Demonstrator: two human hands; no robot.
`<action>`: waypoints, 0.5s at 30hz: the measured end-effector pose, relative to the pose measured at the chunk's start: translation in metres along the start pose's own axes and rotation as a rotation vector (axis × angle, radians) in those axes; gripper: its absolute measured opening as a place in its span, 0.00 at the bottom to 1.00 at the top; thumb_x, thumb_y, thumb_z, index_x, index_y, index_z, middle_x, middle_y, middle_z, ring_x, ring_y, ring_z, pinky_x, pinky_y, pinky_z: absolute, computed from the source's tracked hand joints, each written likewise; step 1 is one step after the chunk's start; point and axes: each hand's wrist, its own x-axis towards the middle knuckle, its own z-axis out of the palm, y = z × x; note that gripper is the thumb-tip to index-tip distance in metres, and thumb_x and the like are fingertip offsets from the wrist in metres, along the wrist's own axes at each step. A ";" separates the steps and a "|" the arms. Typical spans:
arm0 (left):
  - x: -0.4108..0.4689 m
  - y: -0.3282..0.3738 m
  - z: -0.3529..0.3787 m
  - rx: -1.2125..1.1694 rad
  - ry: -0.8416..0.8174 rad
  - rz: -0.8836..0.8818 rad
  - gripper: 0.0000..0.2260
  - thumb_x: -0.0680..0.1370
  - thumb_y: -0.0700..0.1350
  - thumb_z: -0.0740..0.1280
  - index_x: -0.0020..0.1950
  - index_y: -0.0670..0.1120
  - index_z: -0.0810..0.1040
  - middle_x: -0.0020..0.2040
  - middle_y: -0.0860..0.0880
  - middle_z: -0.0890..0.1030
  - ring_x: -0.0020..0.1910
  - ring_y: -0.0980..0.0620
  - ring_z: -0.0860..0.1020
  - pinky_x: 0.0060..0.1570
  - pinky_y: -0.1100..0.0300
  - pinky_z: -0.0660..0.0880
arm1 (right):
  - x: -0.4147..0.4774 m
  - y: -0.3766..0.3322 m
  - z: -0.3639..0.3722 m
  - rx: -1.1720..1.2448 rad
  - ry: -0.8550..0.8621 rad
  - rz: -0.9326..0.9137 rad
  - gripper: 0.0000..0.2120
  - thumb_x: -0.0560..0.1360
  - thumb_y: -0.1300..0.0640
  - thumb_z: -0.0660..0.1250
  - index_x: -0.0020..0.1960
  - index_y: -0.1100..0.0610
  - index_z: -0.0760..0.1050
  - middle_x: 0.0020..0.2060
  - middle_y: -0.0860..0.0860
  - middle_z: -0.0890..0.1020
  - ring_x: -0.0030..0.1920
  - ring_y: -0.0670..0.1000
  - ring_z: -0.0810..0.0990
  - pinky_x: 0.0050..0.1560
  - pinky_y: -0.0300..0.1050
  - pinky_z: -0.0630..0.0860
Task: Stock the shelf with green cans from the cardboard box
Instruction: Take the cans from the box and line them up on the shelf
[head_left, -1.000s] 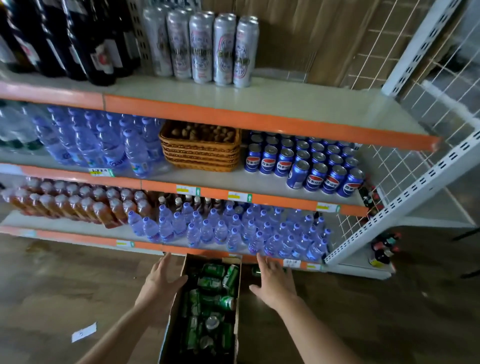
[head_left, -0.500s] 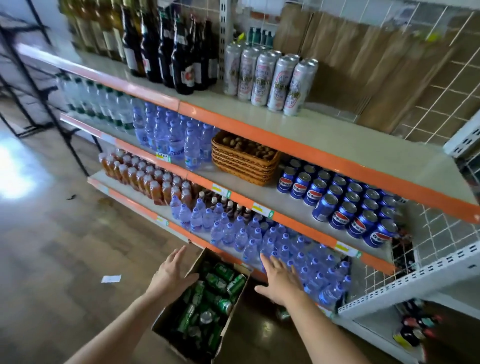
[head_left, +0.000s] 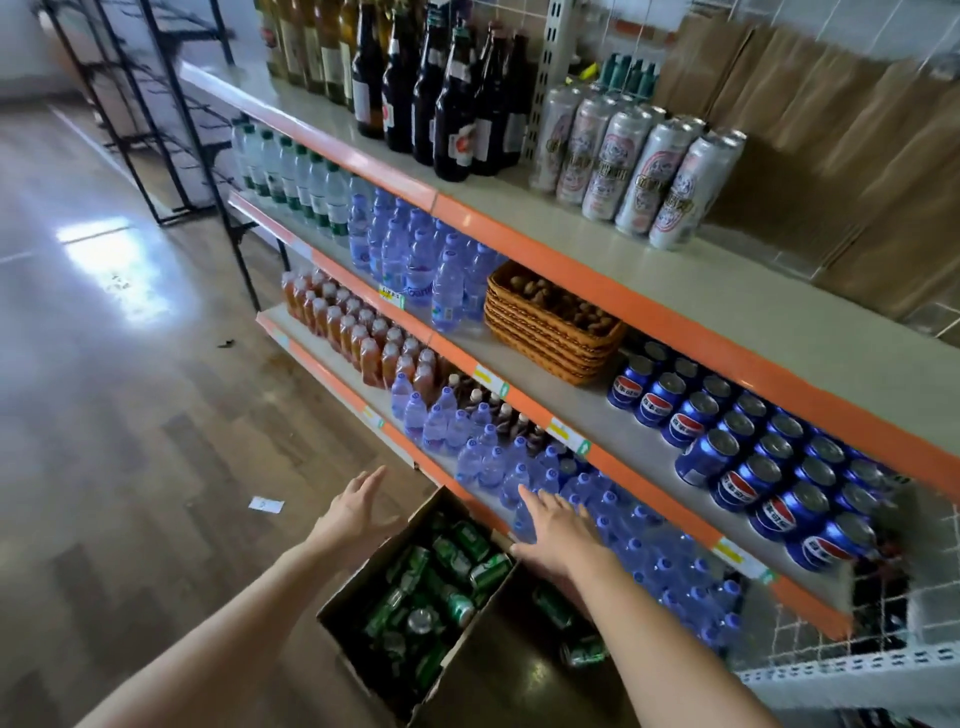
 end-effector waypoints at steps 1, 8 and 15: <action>-0.001 0.002 0.003 -0.012 0.016 -0.024 0.37 0.74 0.53 0.69 0.76 0.51 0.52 0.76 0.46 0.55 0.74 0.45 0.58 0.70 0.47 0.61 | 0.006 0.004 -0.002 -0.006 -0.003 -0.025 0.40 0.76 0.42 0.61 0.77 0.49 0.40 0.77 0.54 0.52 0.76 0.55 0.50 0.74 0.58 0.50; -0.013 0.029 0.044 -0.088 0.090 -0.226 0.37 0.74 0.55 0.68 0.76 0.52 0.51 0.77 0.47 0.54 0.74 0.45 0.58 0.70 0.48 0.61 | 0.039 0.044 -0.009 -0.068 -0.037 -0.206 0.41 0.75 0.42 0.63 0.77 0.50 0.41 0.76 0.53 0.54 0.76 0.55 0.53 0.73 0.56 0.52; -0.024 0.037 0.105 -0.146 0.096 -0.406 0.37 0.74 0.54 0.69 0.77 0.52 0.51 0.77 0.46 0.54 0.74 0.46 0.57 0.71 0.50 0.60 | 0.067 0.079 0.008 -0.096 -0.108 -0.294 0.42 0.74 0.41 0.64 0.77 0.49 0.42 0.77 0.54 0.53 0.76 0.55 0.53 0.74 0.56 0.50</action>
